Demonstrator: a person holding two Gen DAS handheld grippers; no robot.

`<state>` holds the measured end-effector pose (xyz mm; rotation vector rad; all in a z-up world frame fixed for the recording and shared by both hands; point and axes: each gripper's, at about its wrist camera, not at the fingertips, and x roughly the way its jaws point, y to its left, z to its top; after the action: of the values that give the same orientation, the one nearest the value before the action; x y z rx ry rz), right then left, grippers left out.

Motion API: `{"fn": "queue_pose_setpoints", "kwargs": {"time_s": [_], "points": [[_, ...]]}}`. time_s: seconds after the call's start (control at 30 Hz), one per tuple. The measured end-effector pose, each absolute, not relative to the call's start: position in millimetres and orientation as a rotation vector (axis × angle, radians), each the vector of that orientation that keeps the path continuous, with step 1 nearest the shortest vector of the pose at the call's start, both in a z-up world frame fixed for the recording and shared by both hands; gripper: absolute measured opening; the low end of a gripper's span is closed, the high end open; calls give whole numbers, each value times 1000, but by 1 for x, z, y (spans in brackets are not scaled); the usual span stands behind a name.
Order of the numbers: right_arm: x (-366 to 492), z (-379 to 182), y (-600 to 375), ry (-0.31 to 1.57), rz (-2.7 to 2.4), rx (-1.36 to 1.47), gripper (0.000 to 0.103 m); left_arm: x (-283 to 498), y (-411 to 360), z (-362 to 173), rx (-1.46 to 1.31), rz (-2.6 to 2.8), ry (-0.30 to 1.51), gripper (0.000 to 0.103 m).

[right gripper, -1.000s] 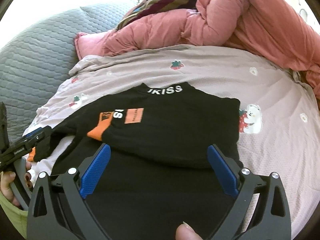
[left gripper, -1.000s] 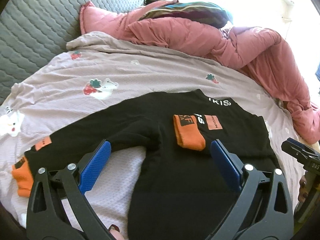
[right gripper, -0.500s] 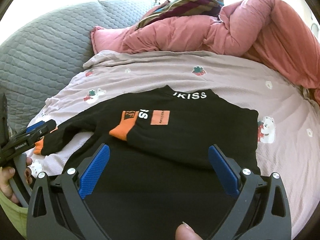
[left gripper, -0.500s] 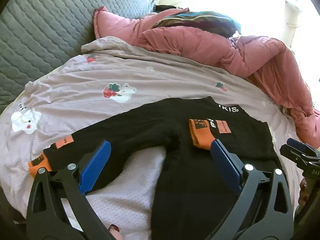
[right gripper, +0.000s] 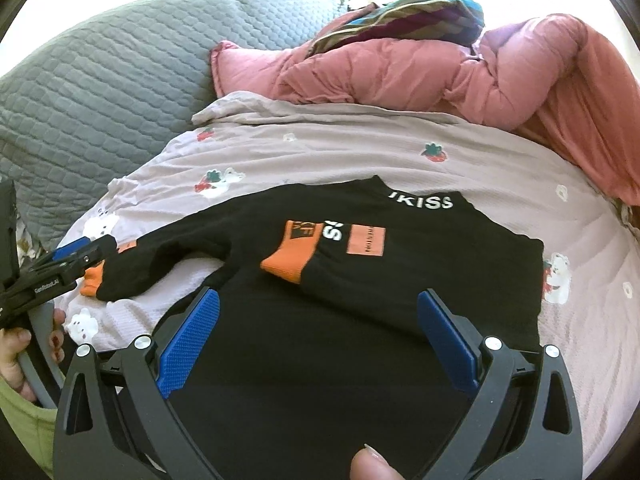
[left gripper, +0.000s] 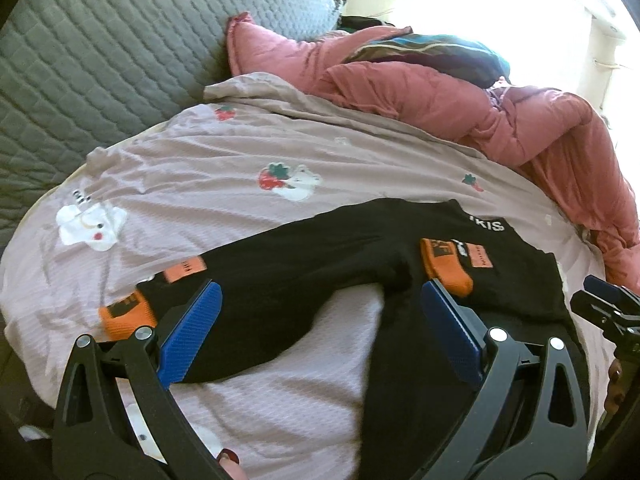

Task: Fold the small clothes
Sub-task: 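Move the left gripper to the other sleeve's orange cuff, then close the left gripper on the orange cuff and lift it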

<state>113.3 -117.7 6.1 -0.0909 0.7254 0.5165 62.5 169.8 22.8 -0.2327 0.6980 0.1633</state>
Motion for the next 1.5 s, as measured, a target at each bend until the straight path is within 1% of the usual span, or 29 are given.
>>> {"fn": "queue_pose_setpoints", "kwargs": {"time_s": [0.8,1.2,1.23,1.27,1.3,1.37,1.5], "points": [[97,20,-39,678,625,-190,98,23,253,2,-363,335,731,93],[99,13,-13,686,647,-216,98,16,286,-18,-471,399,764,93],[99,12,-12,687,647,-216,98,17,288,-21,-480,398,772,92],[99,11,-12,687,646,-215,98,18,289,-23,-486,393,780,87],[100,10,-13,690,644,-211,98,19,290,-25,-493,388,787,84],[102,8,-16,697,638,-202,98,22,292,-30,-504,384,808,72],[107,2,-20,712,628,-181,98,27,290,-39,-511,372,847,53]]}}
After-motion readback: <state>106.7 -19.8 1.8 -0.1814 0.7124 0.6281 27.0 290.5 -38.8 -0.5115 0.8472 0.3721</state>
